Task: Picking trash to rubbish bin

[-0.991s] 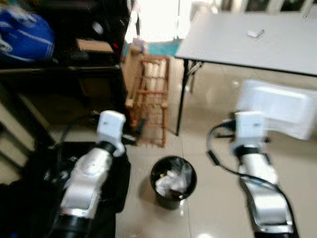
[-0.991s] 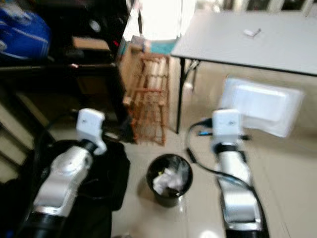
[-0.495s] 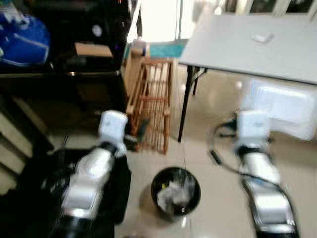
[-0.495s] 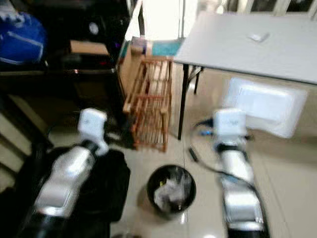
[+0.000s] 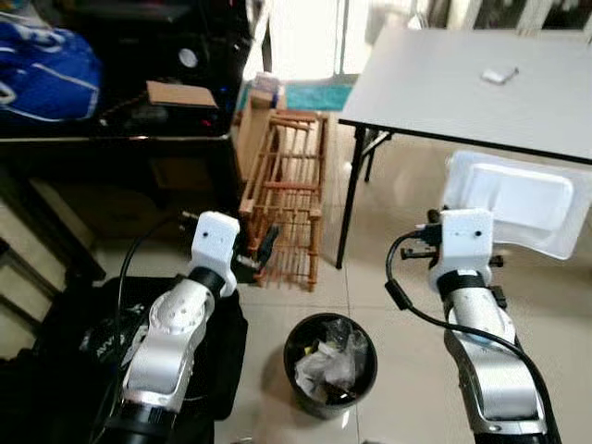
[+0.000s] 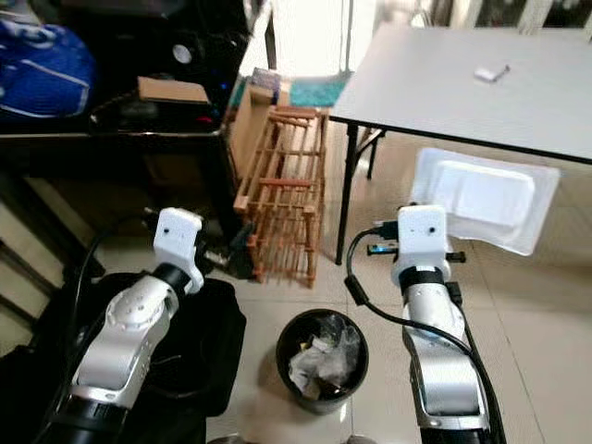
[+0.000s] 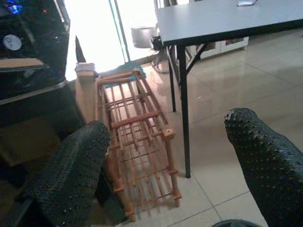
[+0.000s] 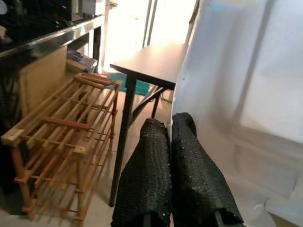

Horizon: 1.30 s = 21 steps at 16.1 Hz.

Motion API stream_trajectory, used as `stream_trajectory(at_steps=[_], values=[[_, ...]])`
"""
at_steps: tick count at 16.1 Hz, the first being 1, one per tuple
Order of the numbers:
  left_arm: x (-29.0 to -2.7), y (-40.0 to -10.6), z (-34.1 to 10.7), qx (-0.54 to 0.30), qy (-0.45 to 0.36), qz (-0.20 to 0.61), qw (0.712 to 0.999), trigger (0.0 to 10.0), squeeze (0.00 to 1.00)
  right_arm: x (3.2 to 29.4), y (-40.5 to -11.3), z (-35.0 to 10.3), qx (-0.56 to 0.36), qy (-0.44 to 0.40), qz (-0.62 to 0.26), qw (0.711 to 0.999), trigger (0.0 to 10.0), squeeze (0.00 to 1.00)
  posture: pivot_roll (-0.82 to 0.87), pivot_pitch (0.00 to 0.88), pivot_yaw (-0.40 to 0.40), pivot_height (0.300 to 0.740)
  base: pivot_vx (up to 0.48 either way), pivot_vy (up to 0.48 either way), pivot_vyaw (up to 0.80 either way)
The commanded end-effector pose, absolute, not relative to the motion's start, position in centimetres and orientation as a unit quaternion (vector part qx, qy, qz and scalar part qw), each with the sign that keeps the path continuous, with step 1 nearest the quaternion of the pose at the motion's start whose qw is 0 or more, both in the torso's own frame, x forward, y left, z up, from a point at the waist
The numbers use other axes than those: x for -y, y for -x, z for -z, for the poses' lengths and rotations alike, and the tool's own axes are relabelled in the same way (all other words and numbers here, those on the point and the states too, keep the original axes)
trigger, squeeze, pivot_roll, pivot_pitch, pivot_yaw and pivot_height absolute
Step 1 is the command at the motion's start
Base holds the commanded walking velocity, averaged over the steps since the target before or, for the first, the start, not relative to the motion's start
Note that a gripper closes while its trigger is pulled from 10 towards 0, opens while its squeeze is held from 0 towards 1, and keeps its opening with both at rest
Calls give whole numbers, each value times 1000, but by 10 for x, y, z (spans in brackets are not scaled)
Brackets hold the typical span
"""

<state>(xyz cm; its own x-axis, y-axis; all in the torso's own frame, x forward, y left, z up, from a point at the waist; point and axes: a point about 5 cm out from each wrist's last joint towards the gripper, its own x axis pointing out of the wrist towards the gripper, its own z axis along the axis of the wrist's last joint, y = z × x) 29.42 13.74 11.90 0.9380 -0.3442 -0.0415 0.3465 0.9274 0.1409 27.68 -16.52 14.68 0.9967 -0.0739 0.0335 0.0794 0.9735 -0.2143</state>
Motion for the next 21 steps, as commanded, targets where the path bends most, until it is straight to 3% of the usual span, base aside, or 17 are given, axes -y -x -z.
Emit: stream_trajectory(at_steps=[1, 10, 21], values=[[-138, -293, -112, -20, -80, 176, 981, 10000, 0, 165, -278, -151, 19, 103, 36, 994, 10000, 0, -14, 86, 52, 740, 0, 0, 0], [-138, -291, -102, -34, -93, 182, 978, 10000, 0, 168, -280, -142, -10, 80, 45, 996, 10000, 0, -9, 89, 49, 740, 0, 0, -44], [-139, -290, -98, -37, -101, 180, 978, 10000, 0, 168, -279, -138, -20, 79, 48, 996, 10000, 0, -11, 94, 54, 740, 0, 0, -715]])
